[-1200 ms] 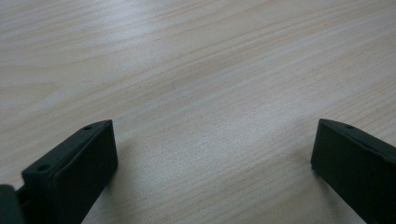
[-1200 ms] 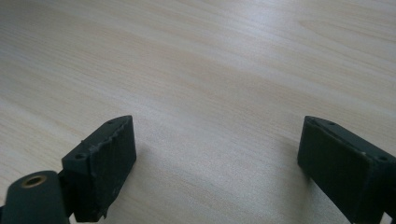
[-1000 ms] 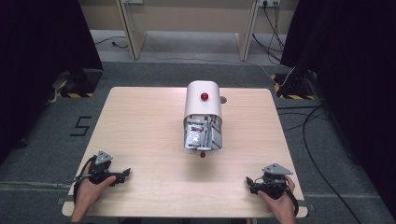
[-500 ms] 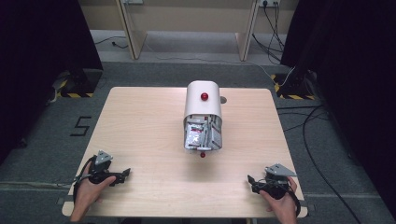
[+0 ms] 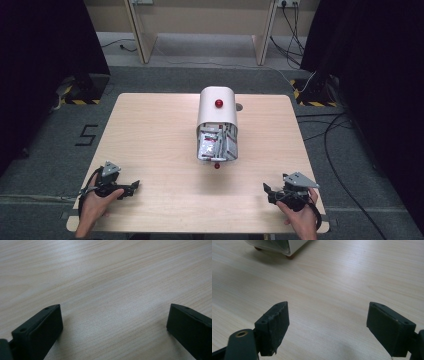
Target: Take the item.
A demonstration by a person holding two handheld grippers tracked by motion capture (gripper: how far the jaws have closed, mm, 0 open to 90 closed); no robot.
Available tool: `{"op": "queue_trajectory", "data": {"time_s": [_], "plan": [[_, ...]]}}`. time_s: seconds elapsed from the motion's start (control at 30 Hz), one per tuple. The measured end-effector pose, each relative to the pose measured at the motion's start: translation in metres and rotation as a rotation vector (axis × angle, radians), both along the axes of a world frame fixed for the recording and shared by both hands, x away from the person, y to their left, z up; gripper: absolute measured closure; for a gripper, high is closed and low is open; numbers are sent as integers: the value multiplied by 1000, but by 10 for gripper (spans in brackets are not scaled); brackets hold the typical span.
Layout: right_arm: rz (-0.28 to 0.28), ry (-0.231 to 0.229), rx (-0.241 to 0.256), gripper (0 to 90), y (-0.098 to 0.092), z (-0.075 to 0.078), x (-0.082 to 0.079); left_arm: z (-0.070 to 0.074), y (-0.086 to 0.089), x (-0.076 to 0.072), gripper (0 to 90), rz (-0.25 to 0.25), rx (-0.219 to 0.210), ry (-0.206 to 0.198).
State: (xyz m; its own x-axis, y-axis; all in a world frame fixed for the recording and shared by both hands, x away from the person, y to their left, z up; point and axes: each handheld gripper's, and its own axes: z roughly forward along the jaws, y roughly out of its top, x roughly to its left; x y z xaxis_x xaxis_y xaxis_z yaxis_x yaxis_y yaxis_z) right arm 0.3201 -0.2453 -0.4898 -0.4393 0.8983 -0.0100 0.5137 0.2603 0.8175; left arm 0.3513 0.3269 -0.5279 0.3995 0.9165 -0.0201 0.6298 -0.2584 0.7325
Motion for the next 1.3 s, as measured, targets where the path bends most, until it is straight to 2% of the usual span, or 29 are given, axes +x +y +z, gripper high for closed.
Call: {"op": "queue_trajectory", "data": {"time_s": [0.4,0.67,0.93,1.3], "plan": [[42,-46,1,202,16,21,3,0,0,0,0,0,0,0],[85,-101,4,207,35,45,8,0,0,0,0,0,0,0],[117,-143,14,212,48,62,4,0,0,0,0,0,0,0],[137,-177,25,220,57,76,0,0,0,0,0,-1,0,0]]}}
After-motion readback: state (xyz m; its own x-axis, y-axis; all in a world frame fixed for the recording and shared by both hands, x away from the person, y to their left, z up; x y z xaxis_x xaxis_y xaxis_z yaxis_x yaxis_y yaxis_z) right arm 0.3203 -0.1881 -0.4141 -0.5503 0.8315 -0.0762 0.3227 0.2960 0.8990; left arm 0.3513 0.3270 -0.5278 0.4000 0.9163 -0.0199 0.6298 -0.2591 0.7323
